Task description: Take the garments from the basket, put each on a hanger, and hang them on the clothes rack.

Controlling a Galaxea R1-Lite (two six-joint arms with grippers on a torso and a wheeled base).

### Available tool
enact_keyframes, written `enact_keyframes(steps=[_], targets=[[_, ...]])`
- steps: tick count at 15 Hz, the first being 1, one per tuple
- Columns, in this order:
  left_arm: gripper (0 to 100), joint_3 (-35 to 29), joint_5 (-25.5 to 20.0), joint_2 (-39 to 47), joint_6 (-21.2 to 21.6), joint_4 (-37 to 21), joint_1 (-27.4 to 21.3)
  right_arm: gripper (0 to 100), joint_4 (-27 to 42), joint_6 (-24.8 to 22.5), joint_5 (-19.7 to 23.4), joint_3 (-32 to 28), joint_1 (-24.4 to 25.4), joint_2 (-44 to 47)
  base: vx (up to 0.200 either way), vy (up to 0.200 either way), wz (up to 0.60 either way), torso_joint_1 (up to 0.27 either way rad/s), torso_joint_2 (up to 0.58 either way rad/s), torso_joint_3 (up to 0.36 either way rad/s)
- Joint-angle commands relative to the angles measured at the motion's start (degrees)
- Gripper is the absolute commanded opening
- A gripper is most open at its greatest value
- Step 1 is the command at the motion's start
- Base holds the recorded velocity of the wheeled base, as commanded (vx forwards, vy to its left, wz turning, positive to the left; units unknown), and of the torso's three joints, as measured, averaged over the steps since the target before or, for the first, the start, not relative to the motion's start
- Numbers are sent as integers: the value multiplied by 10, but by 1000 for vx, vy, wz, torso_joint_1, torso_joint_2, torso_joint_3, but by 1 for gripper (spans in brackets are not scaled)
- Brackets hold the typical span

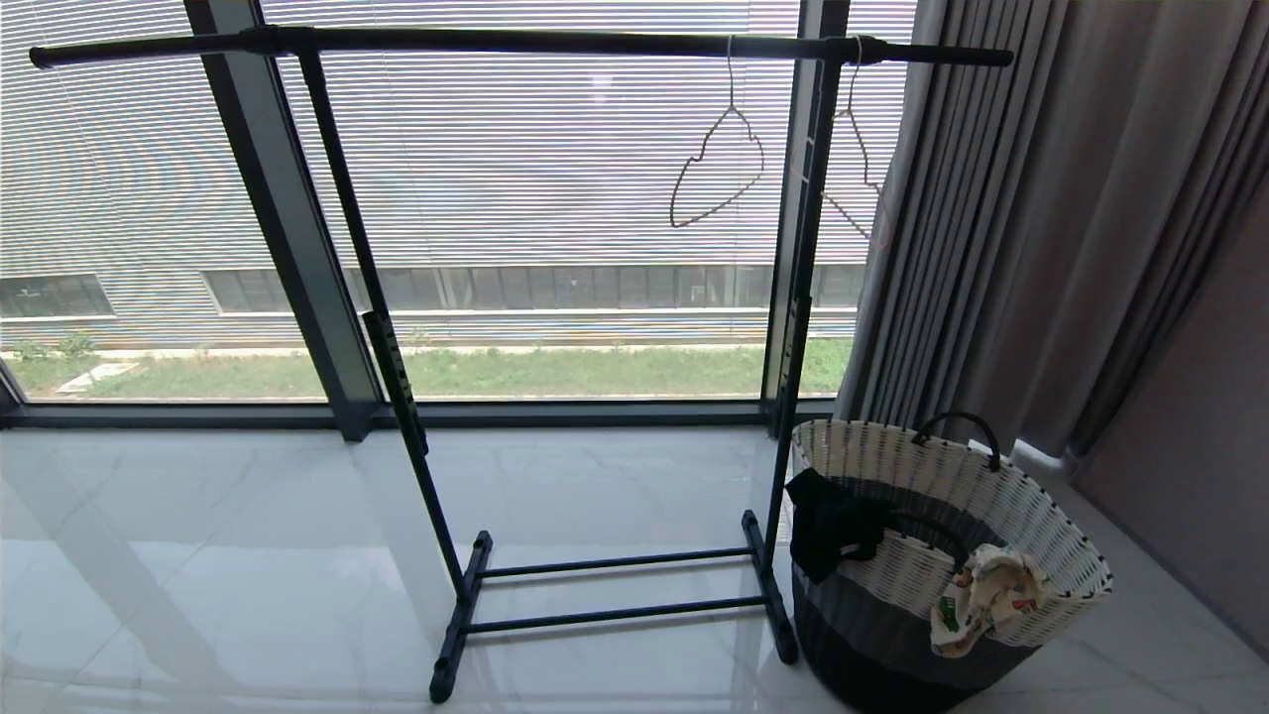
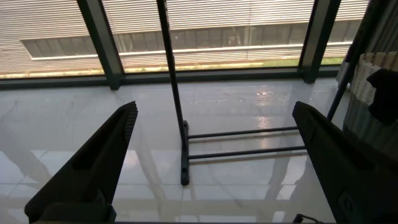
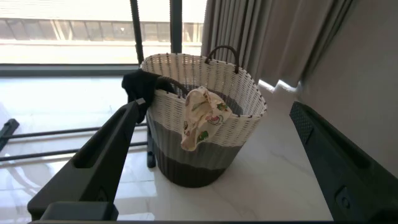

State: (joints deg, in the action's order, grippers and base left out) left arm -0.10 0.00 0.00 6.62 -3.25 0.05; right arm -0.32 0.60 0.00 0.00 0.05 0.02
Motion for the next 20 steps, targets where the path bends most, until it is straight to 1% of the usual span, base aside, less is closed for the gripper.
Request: enact_keyframes(steps=[1,11,13,14,15,16,17,18,19,20], targets=[[100,0,0,0,1,0,0,100,0,11,0,0,0,0,200,0,0,-2,2,2],[100,0,0,0,1,0,0,100,0,9,0,0,0,0,200,0,0,2,3,4],[100,0,1,0,-6,0,0,100,0,7,0,0,0,0,0,0,0,0,0,0],[100,0,1,0,-9,0,0,100,-3,-2,0,0,0,0,0,0,0,0,0,0],[100,0,1,0,-9,0,0,100,-6,-34,11,-18,0,3,0,0,0,0,0,0],[100,0,1,0,-9,0,0,100,6,-38,20,-72,11,44,0,0,0,0,0,0],[100,0,1,0,-9,0,0,100,24,-47,19,-122,25,108,0,0,0,0,0,0],[100,0,1,0,-9,0,0,100,44,-69,18,-156,32,161,0,0,0,0,0,0],[100,0,1,0,-9,0,0,100,80,-132,0,-206,23,277,0,0,0,0,0,0],[100,0,1,0,-9,0,0,100,87,-184,-22,-241,16,379,0,0,0,0,0,0]])
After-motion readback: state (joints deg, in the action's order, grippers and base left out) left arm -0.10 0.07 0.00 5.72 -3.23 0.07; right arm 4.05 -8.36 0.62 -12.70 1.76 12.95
